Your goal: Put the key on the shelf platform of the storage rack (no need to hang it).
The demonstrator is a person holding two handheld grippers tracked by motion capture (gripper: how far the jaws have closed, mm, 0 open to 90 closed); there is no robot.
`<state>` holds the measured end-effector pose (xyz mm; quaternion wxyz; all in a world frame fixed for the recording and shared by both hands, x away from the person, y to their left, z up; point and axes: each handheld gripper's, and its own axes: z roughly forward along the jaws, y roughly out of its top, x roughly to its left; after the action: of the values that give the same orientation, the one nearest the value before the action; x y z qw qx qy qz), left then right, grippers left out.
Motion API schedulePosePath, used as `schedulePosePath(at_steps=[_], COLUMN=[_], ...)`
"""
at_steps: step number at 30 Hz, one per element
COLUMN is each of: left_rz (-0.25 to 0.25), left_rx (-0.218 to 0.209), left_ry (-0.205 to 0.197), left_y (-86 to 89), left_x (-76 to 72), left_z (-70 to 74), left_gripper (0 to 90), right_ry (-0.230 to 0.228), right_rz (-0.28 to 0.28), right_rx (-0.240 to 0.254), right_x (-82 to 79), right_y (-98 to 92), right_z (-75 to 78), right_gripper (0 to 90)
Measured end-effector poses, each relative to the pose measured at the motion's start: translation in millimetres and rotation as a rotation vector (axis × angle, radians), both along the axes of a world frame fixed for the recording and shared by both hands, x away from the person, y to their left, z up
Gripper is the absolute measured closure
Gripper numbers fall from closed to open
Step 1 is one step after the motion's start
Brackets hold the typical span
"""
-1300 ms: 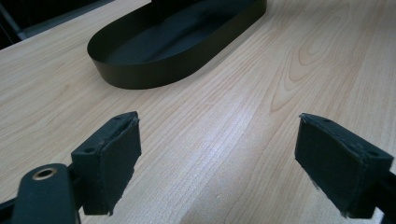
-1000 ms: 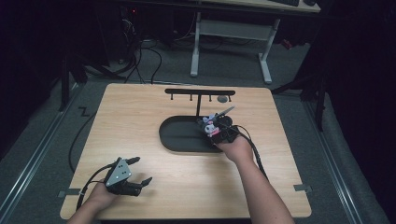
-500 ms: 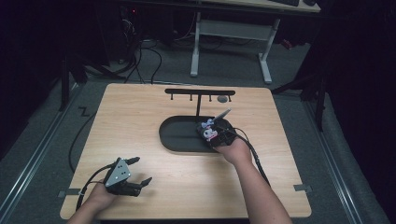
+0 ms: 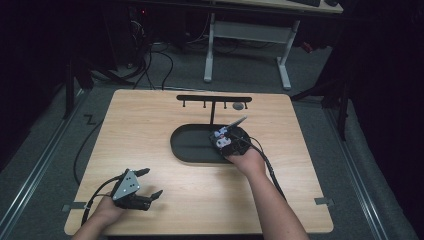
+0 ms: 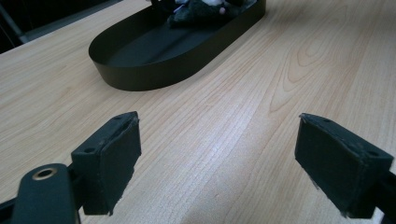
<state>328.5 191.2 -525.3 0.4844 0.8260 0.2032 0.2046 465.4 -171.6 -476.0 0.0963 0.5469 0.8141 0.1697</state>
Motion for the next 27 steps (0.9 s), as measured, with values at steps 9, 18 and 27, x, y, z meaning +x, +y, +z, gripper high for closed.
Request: schedulePosePath(at_steps=[9, 18, 27], left_rz=[0.004, 0.005, 0.005], left_rx=[0.002, 0.003, 0.008], left_ry=[-0.002, -0.005, -0.005], left_y=[-0.4, -0.4, -0.8], left_x=[-0.1, -0.3, -0.2], left_z=[-0.1, -0.2, -0.2], left_gripper=[15.4, 15.4, 15.4], right_ry=[-0.032, -0.057, -0.112], right_rz=[-0.009, -0.008, 0.022], right_rx=[0.013, 0.033, 0.004], right_x=[-2.6, -7.1, -19.3], right_y=[-2.3, -6.3, -7.8], right_z=[9.7, 15.9, 20.2], right_gripper=[25.2, 19.1, 13.8])
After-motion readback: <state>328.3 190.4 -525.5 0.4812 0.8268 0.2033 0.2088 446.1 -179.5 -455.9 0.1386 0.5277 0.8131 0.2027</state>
